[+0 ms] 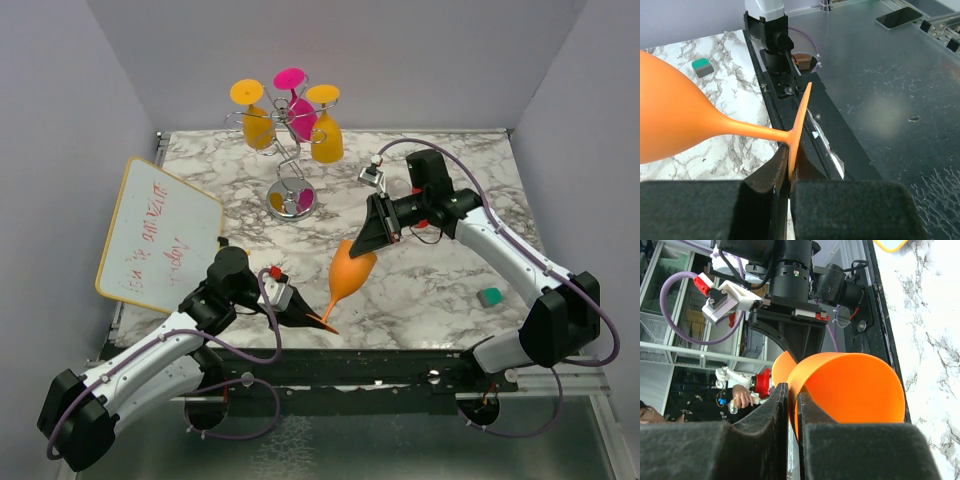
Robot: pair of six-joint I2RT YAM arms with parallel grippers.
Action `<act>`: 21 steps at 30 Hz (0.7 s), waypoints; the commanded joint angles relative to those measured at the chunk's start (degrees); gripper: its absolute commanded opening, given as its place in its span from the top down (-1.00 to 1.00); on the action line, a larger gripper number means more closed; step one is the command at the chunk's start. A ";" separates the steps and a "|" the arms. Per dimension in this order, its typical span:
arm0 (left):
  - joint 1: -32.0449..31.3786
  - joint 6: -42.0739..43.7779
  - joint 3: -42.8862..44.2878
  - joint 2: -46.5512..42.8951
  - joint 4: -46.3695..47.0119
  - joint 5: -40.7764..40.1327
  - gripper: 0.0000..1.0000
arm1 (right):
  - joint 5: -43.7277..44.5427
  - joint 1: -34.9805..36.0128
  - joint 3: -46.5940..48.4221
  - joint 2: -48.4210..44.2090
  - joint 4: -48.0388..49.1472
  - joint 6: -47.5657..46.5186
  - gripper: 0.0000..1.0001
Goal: Take the wine glass off the wine glass rack
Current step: Place the wine glass at the center of the board.
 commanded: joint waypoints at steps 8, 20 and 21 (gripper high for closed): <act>0.02 0.51 -0.10 -1.66 0.31 -0.13 0.85 | 0.53 0.66 -1.28 0.45 2.78 1.19 0.99; 0.00 0.07 -0.21 -2.68 -0.19 -1.11 0.47 | 1.18 0.66 -2.06 0.28 2.41 0.57 0.99; 0.00 0.11 -0.21 -2.84 -0.28 -1.49 0.39 | 1.83 0.67 -1.99 0.40 1.84 0.23 0.99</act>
